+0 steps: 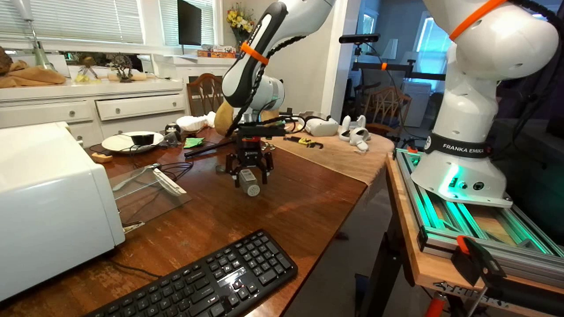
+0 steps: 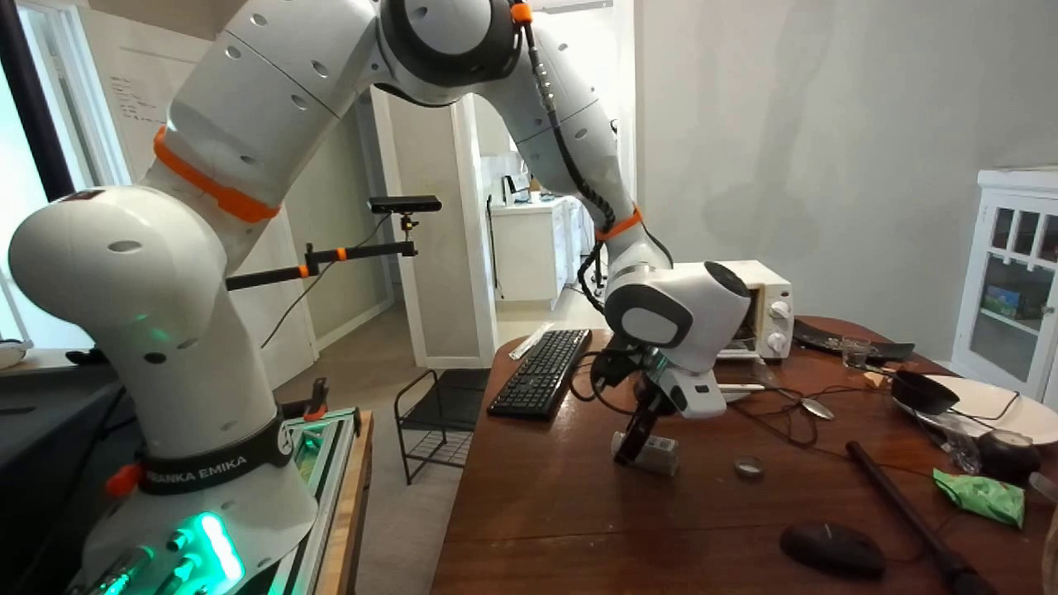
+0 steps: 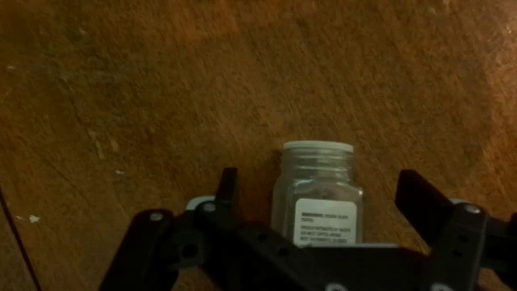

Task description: Put the bottle upright, then put the grey lid on the bottle

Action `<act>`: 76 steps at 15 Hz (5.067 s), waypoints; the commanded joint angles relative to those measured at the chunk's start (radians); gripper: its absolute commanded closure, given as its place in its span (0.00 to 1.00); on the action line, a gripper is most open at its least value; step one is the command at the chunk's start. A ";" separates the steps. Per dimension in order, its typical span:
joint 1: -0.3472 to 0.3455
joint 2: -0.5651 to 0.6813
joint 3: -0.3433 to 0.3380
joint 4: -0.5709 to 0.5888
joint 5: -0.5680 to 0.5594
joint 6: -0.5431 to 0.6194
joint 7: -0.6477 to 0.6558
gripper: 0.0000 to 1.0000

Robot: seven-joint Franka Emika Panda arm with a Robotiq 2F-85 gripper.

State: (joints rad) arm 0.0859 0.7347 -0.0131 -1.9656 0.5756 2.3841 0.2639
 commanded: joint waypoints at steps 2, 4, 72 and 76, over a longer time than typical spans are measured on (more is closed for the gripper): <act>-0.009 -0.039 0.063 -0.101 -0.005 0.188 -0.009 0.00; -0.012 -0.040 0.082 -0.122 -0.003 0.230 0.000 0.00; -0.162 0.364 -0.108 0.398 0.357 -1.066 -0.001 0.77; -0.157 0.363 -0.110 0.400 0.356 -1.064 0.031 0.77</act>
State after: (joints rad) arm -0.0860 1.1045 -0.1152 -1.5633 0.9493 1.2914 0.2658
